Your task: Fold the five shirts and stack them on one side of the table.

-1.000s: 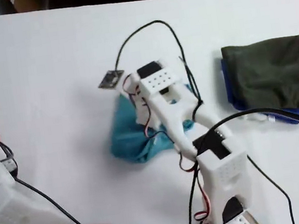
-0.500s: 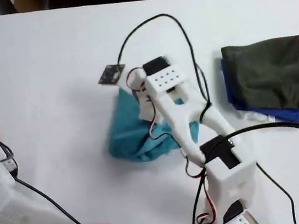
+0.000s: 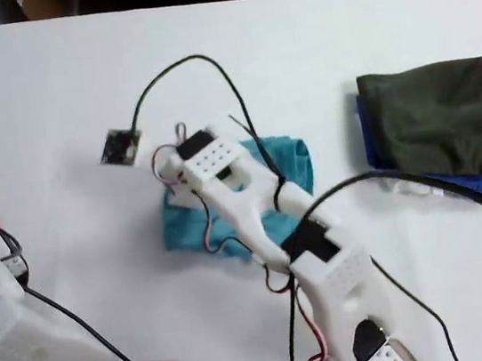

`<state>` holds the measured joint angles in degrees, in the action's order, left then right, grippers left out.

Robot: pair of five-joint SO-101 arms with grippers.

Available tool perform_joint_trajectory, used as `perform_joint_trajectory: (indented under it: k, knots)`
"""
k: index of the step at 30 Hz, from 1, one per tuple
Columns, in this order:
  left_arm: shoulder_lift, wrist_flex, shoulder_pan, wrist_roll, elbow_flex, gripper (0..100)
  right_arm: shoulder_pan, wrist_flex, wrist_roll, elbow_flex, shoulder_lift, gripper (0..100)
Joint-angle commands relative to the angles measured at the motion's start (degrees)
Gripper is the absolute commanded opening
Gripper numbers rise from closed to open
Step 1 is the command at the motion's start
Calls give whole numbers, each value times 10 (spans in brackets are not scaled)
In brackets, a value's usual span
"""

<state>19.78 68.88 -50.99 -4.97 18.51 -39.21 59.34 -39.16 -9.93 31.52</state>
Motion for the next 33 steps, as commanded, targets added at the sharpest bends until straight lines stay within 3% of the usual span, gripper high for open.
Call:
perform_joint_trajectory:
  k: [1, 7, 10, 25, 33]
  knots:
    - [8, -15, -6, 3, 10, 27, 9, 30, 11, -91, 4, 21]
    - [8, -15, -6, 3, 10, 27, 11, 185, 11, -222, -9, 21]
    - [8, -15, -6, 3, 10, 27, 18, 211, 8, -242, -7, 21]
    - [8, -15, -6, 3, 10, 27, 80, -5, 7, -316, 179, 21]
    - [8, -15, -6, 3, 10, 27, 58, 15, 10, -454, 243, 21]
